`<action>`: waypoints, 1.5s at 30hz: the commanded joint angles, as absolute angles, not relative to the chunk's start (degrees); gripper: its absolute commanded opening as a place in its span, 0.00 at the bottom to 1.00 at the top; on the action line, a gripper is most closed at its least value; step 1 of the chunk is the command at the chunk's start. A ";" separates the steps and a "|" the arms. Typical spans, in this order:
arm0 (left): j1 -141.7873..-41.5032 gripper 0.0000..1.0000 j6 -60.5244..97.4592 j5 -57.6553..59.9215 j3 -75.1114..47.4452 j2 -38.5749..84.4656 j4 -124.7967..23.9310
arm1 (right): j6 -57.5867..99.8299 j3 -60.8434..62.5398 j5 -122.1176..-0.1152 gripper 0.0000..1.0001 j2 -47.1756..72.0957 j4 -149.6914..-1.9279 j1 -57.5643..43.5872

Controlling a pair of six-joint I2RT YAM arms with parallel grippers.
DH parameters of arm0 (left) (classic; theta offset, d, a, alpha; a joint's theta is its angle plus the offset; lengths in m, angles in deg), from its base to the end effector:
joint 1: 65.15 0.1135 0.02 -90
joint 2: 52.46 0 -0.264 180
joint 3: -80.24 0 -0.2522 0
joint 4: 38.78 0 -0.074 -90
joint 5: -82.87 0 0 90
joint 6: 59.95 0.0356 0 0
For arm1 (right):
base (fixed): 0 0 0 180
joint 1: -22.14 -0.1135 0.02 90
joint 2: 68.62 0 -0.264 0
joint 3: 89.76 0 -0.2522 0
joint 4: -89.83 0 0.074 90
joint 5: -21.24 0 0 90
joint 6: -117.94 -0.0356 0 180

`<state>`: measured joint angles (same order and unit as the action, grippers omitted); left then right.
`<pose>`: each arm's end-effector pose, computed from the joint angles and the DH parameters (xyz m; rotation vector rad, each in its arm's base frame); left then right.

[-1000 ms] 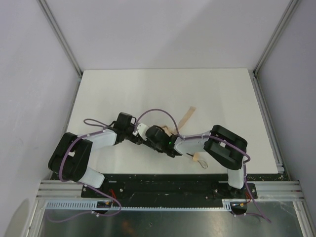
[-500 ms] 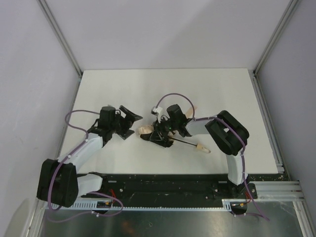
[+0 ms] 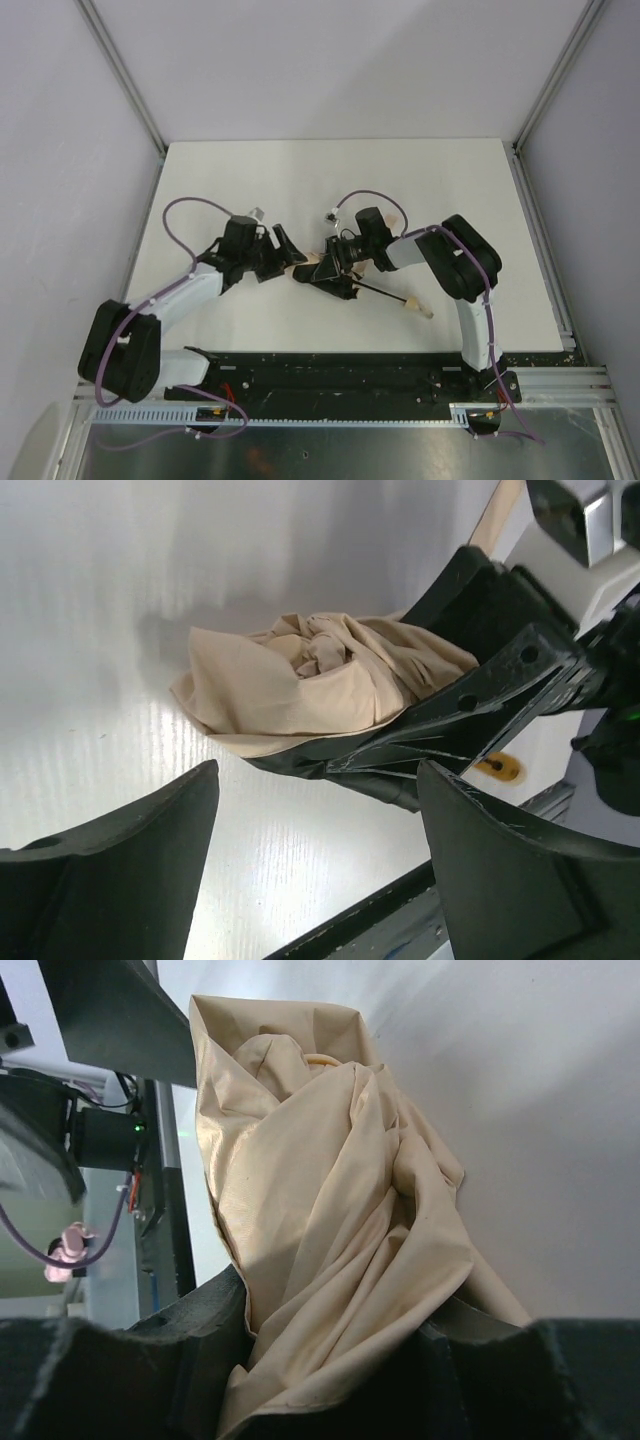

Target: Put away the umbrella

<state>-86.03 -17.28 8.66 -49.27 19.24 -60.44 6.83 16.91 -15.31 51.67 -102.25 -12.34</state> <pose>0.2316 -0.0987 0.1993 -0.4184 2.4315 -0.8851 0.3163 0.2519 0.1027 -0.8446 2.1543 1.5414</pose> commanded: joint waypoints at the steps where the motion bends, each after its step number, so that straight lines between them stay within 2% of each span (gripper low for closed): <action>1: -89.26 0.84 -12.20 9.37 -44.06 22.31 -58.20 | 6.72 19.92 -15.75 0.00 56.12 -98.74 -11.68; 8: -88.11 0.98 -38.79 14.27 -46.95 24.95 -57.77 | 6.64 19.89 -19.64 0.00 56.34 -98.13 -12.08; 14: -88.17 0.99 -51.08 18.38 -46.19 32.53 -57.61 | 6.70 19.88 -20.67 0.00 55.82 -99.49 -13.06; 22: -88.48 0.97 -53.09 14.28 -43.67 42.83 -56.28 | 9.78 19.89 -18.01 0.00 53.89 -100.07 -14.13; 24: -88.45 0.90 -52.88 13.94 -43.82 45.17 -55.34 | 11.71 19.88 -17.24 0.00 53.15 -99.44 -14.79; 25: -88.49 0.83 -52.94 13.51 -44.30 45.79 -54.11 | 12.53 19.88 -17.07 0.00 52.64 -99.00 -15.09; 28: -88.61 0.61 -54.06 11.38 -48.00 45.62 -47.00 | 13.71 19.88 -16.44 0.00 51.65 -98.55 -15.72; 33: -88.72 0.16 -54.17 8.16 -52.15 44.35 -41.58 | 13.34 19.71 -15.49 0.00 50.58 -99.04 -16.49; 34: -88.84 0.11 -53.81 7.63 -52.33 44.15 -41.35 | 13.04 19.53 -15.89 0.00 50.31 -98.71 -16.51; 35: -88.99 0.06 -53.41 7.20 -52.60 43.83 -41.23 | 12.66 19.27 -17.14 0.03 49.82 -97.66 -16.35; 36: -89.02 0.03 -53.30 6.76 -53.00 43.37 -41.13 | 12.48 18.96 -18.65 0.12 49.18 -96.13 -16.18; 40: -89.21 0.00 -53.26 4.97 -55.29 40.86 -41.01 | 14.25 18.50 -26.42 0.57 42.75 -87.36 -16.34; 45: -89.41 0.00 -53.48 3.98 -55.65 38.15 -44.16 | 22.81 18.64 -41.95 0.85 34.09 -76.61 -20.38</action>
<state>-89.53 -55.53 12.73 -54.36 39.37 -37.51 14.37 18.27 -29.01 41.35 -88.59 -17.02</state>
